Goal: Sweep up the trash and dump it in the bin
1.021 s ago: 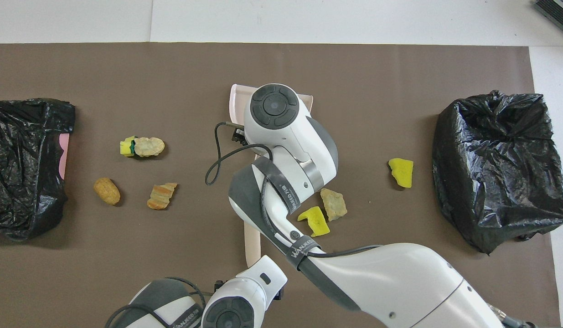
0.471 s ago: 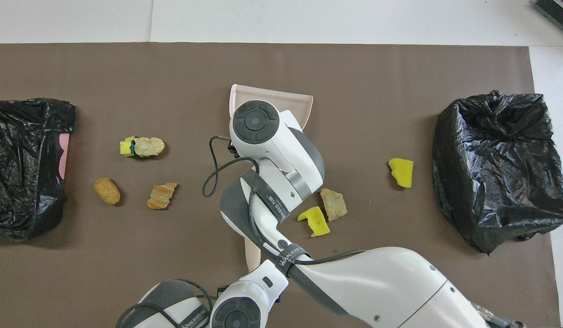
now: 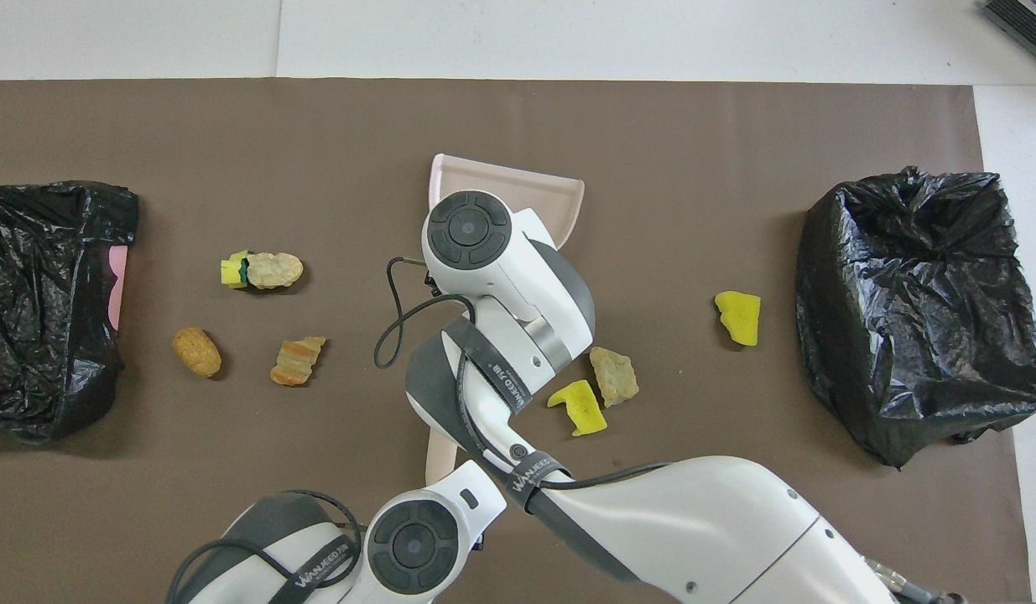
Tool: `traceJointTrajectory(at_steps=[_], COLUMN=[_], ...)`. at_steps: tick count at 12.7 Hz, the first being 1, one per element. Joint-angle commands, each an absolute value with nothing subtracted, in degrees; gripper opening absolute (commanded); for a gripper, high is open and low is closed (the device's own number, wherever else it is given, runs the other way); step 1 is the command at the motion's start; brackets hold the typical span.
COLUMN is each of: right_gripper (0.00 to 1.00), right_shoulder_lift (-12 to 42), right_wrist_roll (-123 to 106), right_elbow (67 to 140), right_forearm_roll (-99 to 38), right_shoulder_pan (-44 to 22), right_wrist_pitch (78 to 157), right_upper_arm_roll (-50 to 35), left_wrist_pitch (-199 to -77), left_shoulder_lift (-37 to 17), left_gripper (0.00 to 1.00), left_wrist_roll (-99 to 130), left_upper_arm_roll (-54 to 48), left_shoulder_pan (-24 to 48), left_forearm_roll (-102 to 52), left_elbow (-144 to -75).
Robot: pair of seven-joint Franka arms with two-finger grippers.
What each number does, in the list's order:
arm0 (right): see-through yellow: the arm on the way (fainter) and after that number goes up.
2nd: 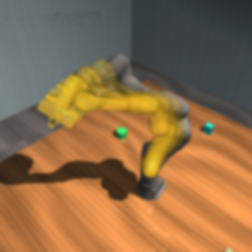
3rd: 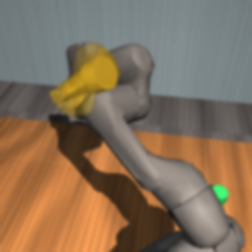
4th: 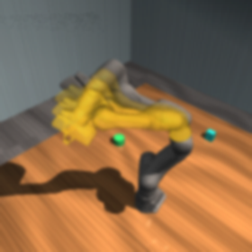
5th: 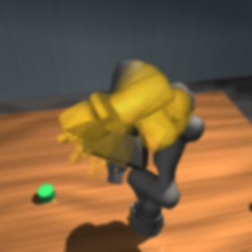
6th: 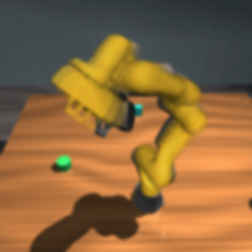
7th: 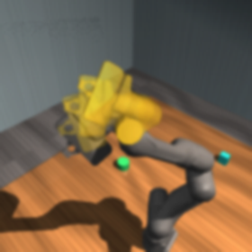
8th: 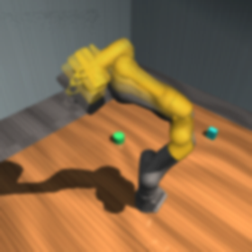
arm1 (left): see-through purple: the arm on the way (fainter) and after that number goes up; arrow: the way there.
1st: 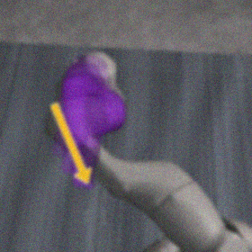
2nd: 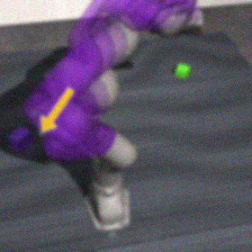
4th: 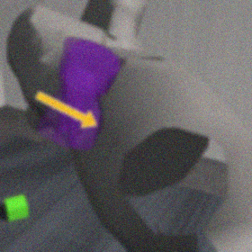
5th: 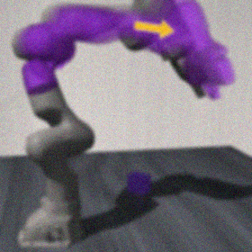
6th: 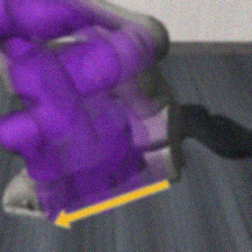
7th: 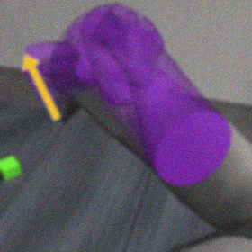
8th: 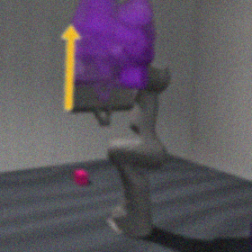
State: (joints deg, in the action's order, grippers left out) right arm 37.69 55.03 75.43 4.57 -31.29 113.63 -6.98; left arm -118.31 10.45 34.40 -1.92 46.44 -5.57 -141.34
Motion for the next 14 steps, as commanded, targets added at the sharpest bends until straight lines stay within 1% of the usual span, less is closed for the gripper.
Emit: traceJointTrajectory(at_steps=[1,4,5,6,8,10,11,12,14], right_gripper=[0.00,0.00,0.00,0.00,0.00,0.00,0.00,0.00,0.00], right_shoulder_lift=[35.2,33.1,32.6,31.7,30.4,29.1,28.8,28.7,27.8], right_wrist_roll=[56.4,55.9,55.7,54.0,41.4,32.3,28.3,23.0,13.1], right_elbow=[77.6,77.1,77.1,77.2,77.3,77.8,77.8,77.8,77.9], right_forearm_roll=[7.0,6.9,7.0,6.7,4.4,1.0,1.0,1.0,1.0], right_shoulder_pan=[-31.6,-30.3,-30.3,-29.8,-28.2,-26.9,-26.7,-26.5,-25.2], right_wrist_pitch=[113.6,112.0,111.9,112.1,111.9,111.3,109.6,108.6,104.6], right_upper_arm_roll=[-7.3,-7.3,-7.2,-7.1,-7.4,-7.4,-7.4,-7.4,-7.4], left_wrist_pitch=[-110.1,-103.2,-101.3,-98.9,-97.4,-99.1,-101.4,-104.2,-105.4], left_shoulder_lift=[14.9,21.4,22.9,23.1,22.3,20.1,18.9,17.5,14.1], left_gripper=[0.00,0.00,0.00,0.00,0.00,0.00,0.00,0.00,0.00], left_wrist_roll=[28.0,19.9,16.9,15.4,13.8,9.0,7.6,6.7,6.2], left_upper_arm_roll=[-1.8,-1.5,-1.5,-1.5,-1.5,-1.5,-1.5,-1.5,-1.5], left_shoulder_pan=[41.5,32.8,29.2,25.8,17.9,8.9,5.1,2.2,-2.6], left_forearm_roll=[-6.2,-6.2,-6.2,-6.2,-5.5,-5.2,-4.1,-2.4,-0.2], left_elbow=[-140.9,-140.8,-140.5,-139.3,-136.7,-135.2,-134.2,-133.3,-130.6])
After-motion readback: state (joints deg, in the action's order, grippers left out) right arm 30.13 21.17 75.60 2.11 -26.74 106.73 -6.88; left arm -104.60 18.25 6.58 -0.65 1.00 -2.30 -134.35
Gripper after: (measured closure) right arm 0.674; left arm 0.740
